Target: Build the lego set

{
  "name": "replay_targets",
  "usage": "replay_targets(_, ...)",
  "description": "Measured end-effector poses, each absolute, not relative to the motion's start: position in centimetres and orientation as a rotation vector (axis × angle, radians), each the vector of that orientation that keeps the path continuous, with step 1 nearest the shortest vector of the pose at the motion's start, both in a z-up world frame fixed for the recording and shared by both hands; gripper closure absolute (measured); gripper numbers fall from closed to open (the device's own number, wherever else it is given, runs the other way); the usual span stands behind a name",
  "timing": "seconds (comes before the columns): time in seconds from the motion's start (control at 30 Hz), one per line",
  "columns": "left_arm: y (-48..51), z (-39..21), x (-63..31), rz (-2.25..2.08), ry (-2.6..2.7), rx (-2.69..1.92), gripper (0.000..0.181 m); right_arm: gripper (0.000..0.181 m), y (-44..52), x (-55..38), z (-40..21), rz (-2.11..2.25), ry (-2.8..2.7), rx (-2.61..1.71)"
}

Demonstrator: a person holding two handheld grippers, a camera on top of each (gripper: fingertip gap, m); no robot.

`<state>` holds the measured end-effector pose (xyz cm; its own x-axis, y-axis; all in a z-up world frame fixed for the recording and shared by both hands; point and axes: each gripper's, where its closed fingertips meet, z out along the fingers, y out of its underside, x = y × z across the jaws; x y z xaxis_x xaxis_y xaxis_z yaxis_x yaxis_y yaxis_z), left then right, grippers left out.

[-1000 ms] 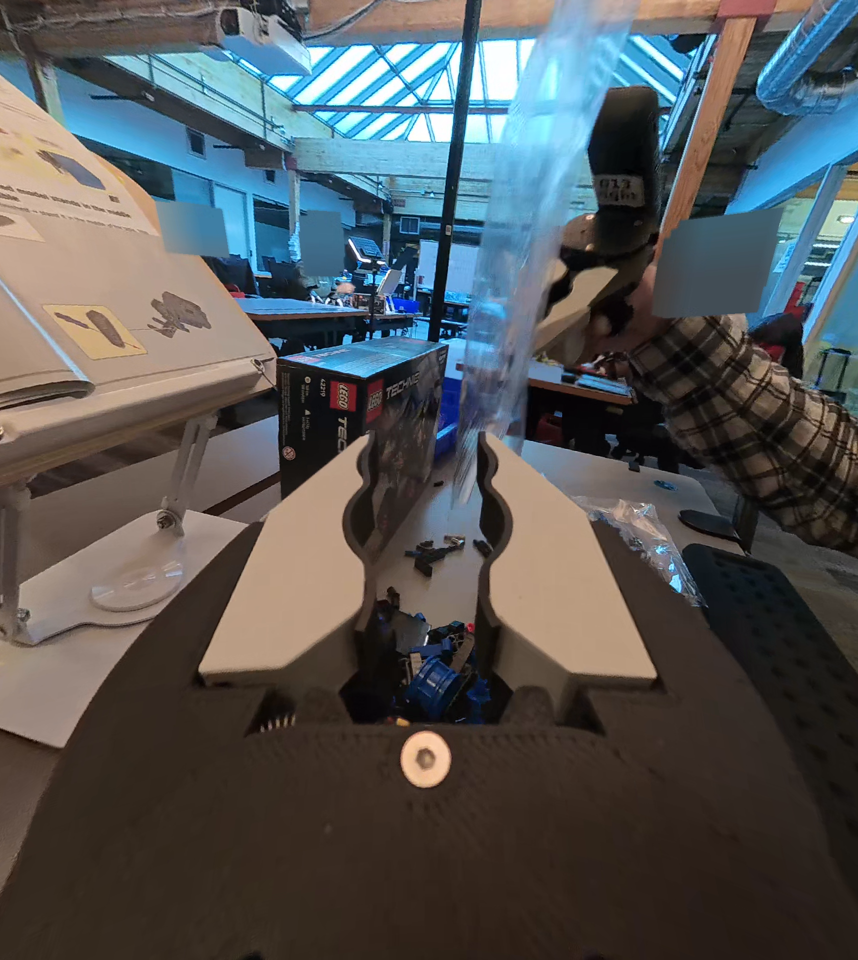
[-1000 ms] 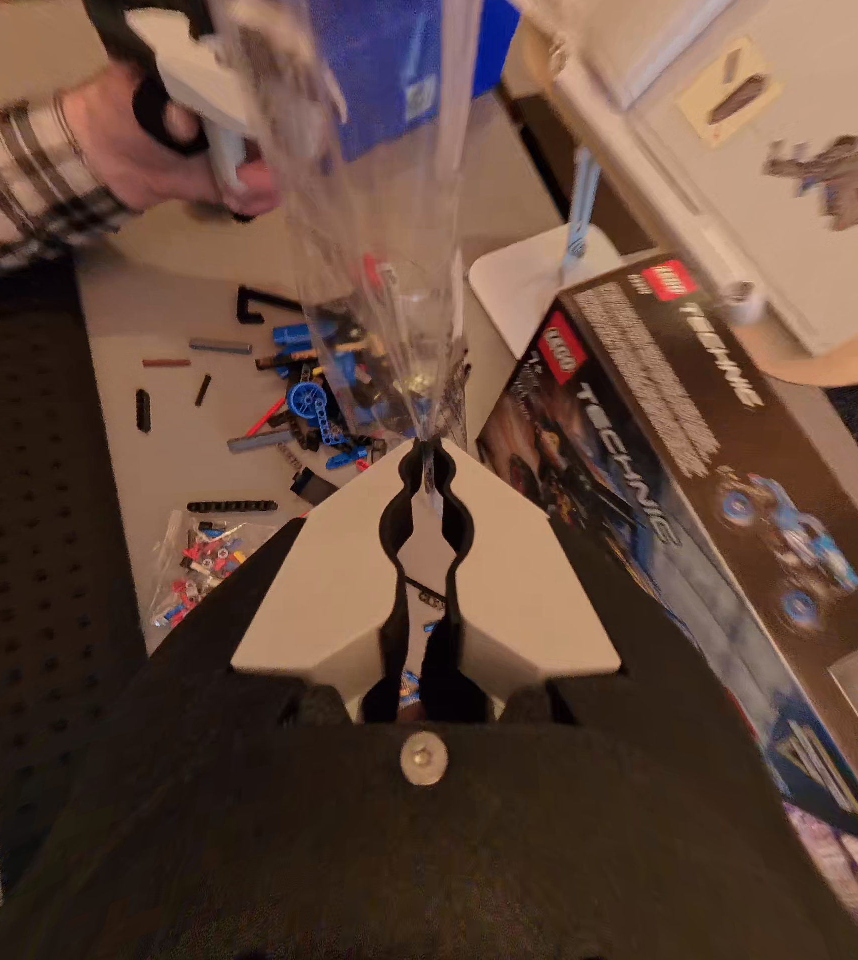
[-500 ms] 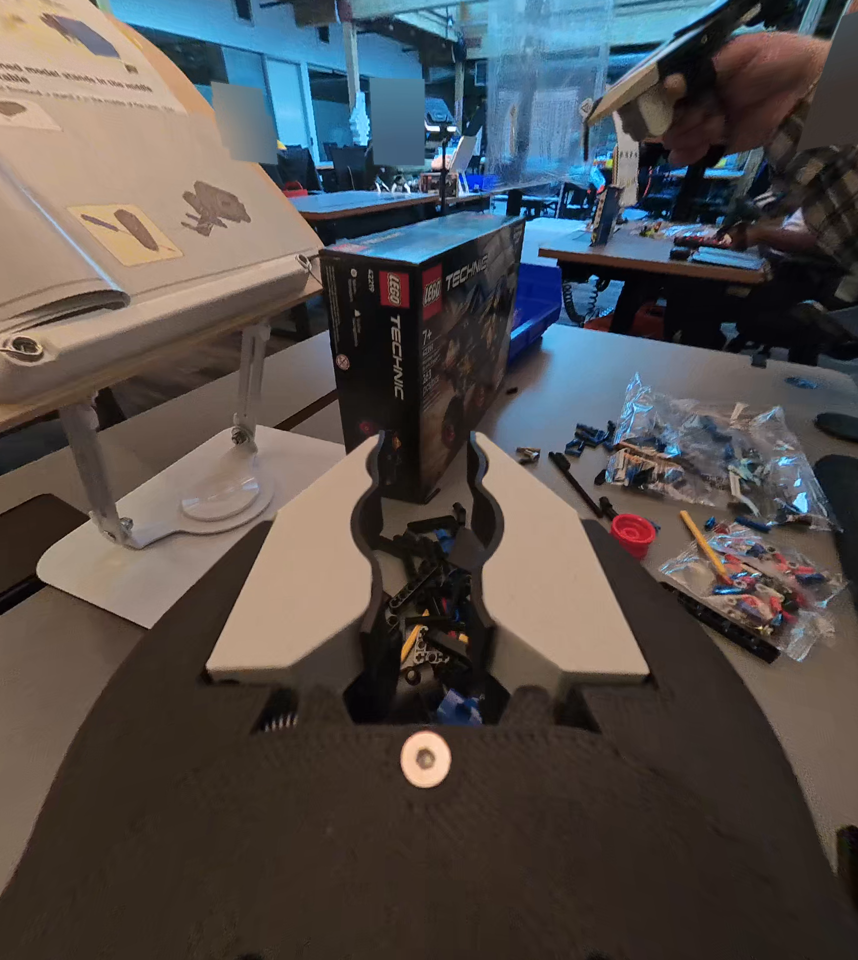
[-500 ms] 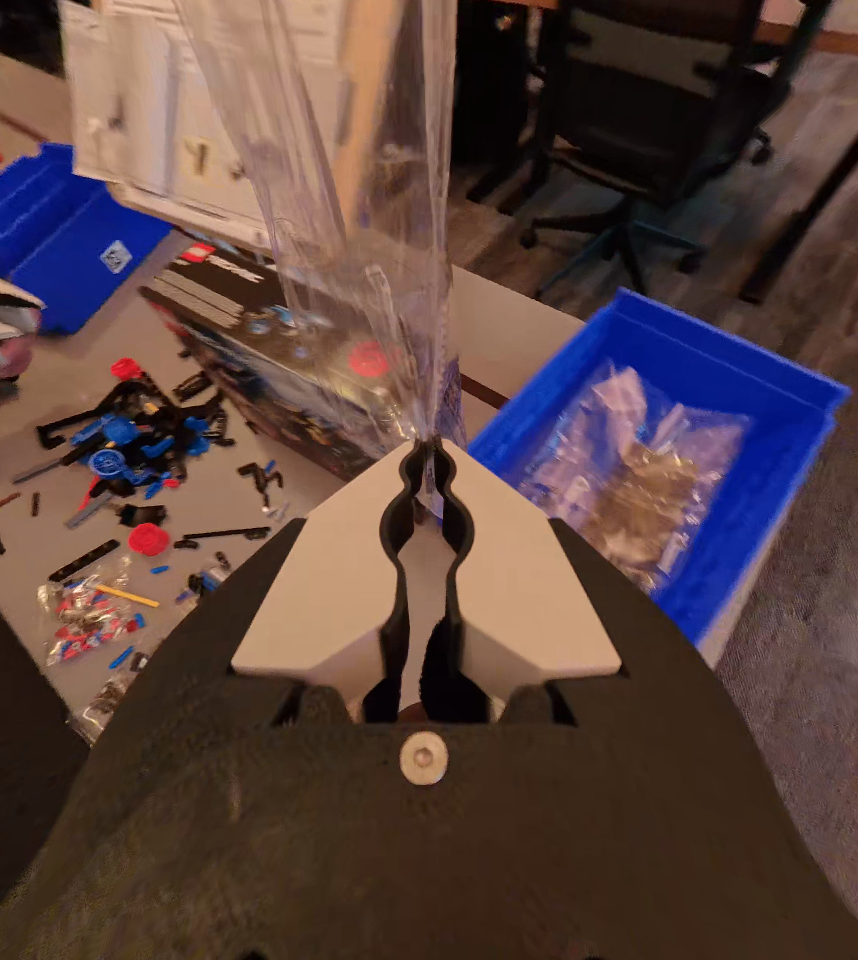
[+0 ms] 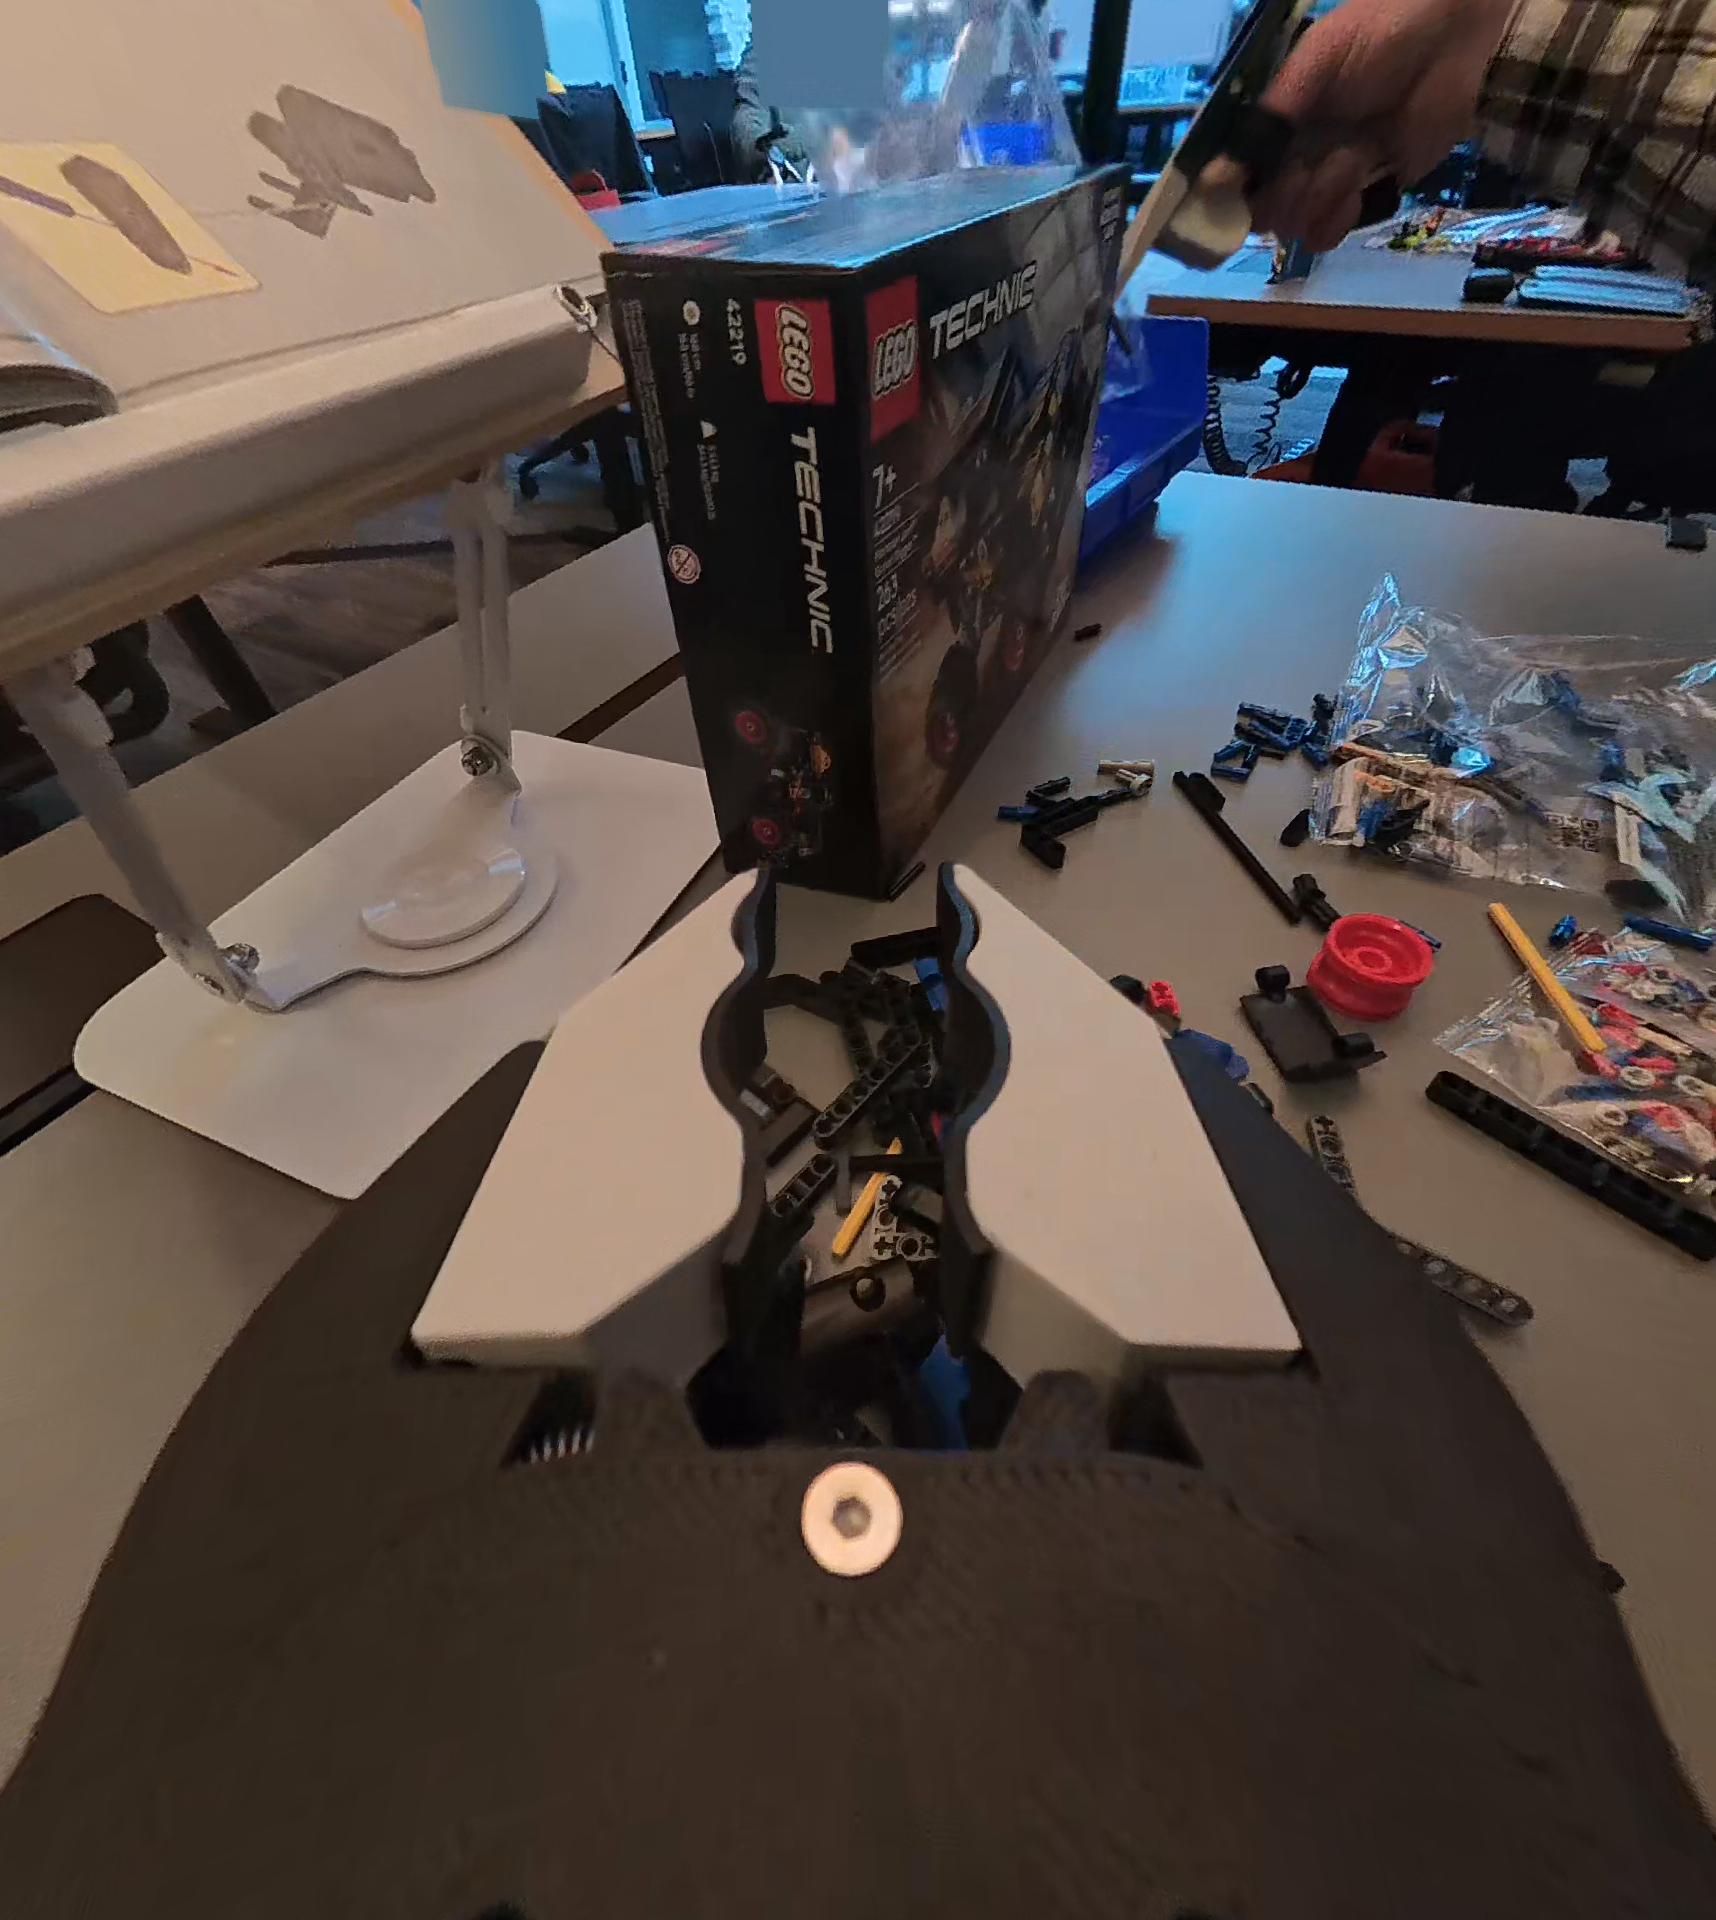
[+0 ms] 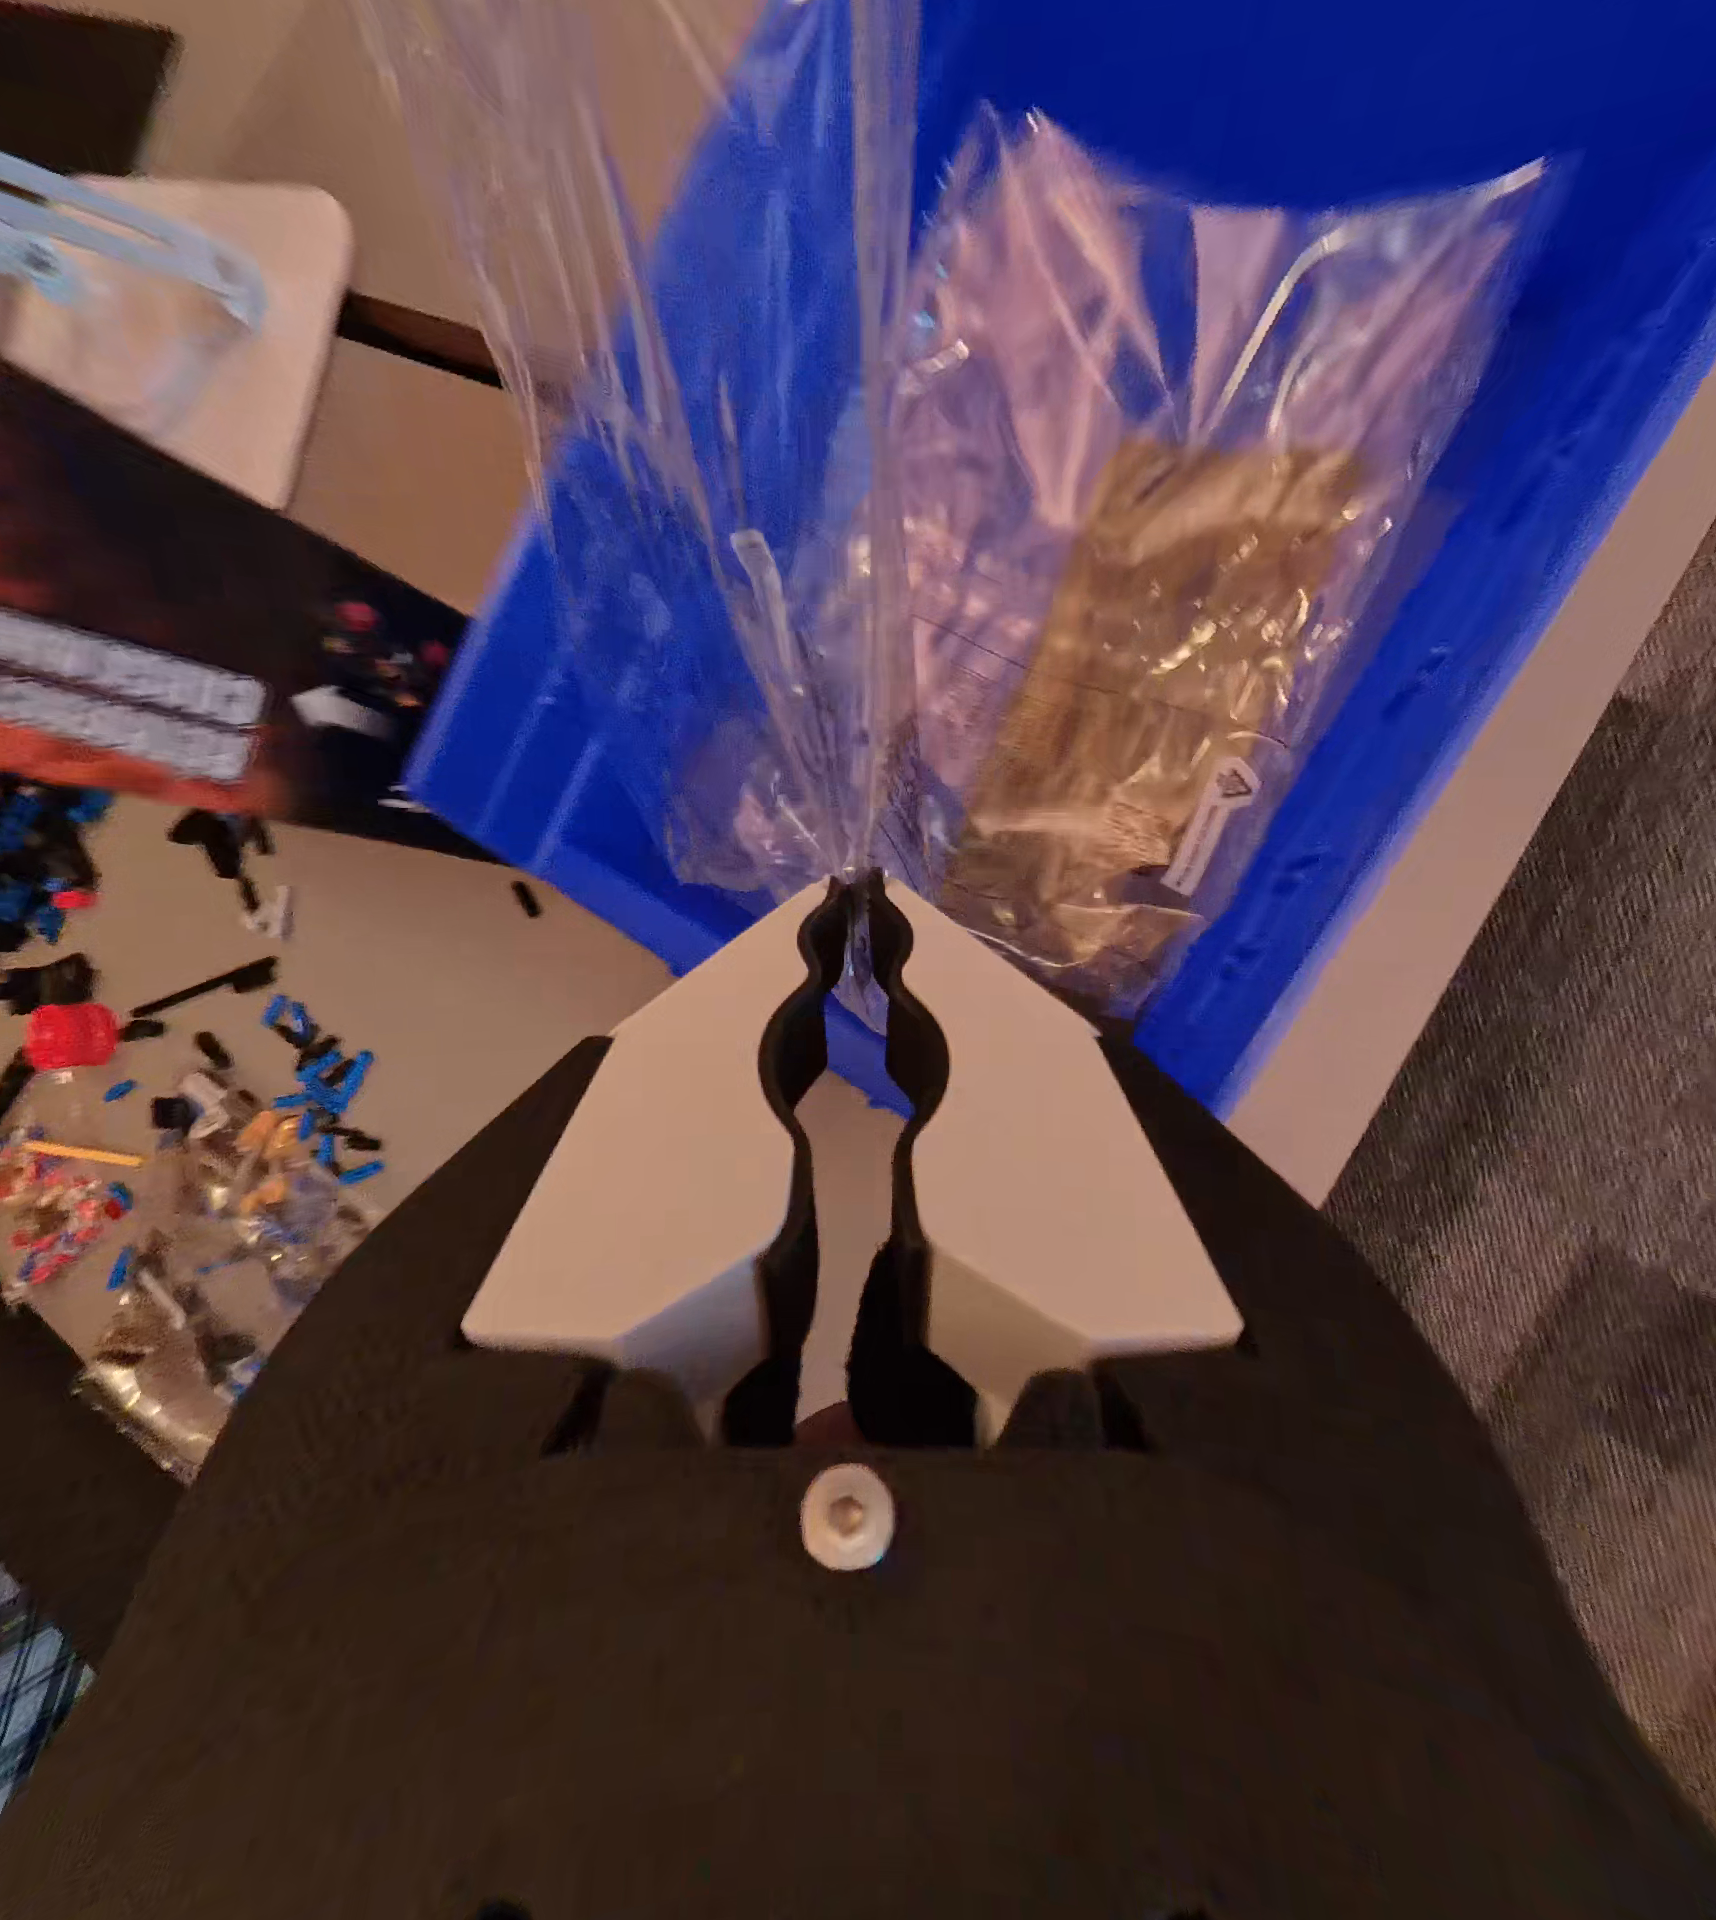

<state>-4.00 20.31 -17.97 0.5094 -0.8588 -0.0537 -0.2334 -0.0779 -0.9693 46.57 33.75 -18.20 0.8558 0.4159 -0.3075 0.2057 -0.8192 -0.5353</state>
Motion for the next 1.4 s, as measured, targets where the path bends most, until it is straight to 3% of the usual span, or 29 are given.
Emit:
replay_targets(0.07,20.5,-18.3,-4.2,-0.673,0.959,-1.618,0.153,0.176,35.4,47.8,-20.4,0.466,-0.404,-2.593)
replay_targets(0.13,20.5,-19.0,-4.3,-0.65,0.996,-1.646,0.152,0.144,36.5,48.7,-21.7,0.333,-0.395,-2.624)
replay_targets(0.23,19.3,-20.6,-4.0,-0.616,1.138,-1.683,0.154,0.122,37.4,48.9,-21.2,0.192,-0.41,-2.579)
replay_targets(0.43,15.9,-24.7,-2.7,-0.563,1.459,-1.759,0.148,0.128,36.1,48.8,-15.4,-0.072,-0.445,-2.387)
replay_targets(0.53,15.8,-26.6,-2.5,-0.479,1.531,-1.796,0.162,0.132,33.8,46.9,-11.3,-0.172,-0.493,-2.255)
replay_targets(0.73,14.3,-27.2,-2.4,-0.522,1.612,-1.813,0.163,0.146,25.9,33.7,-6.7,-0.029,-0.802,-2.013)
replay_targets(1.0,11.6,-27.4,-4.2,-0.622,1.7,-1.872,0.163,0.15,16.0,13.8,-15.5,0.346,-1.356,-1.953)
replay_targets(1.4,11.7,-26.4,-5.5,-0.639,1.648,-1.89,0.146,0.146,16.1,5.1,-23.4,0.483,-1.558,-1.941)
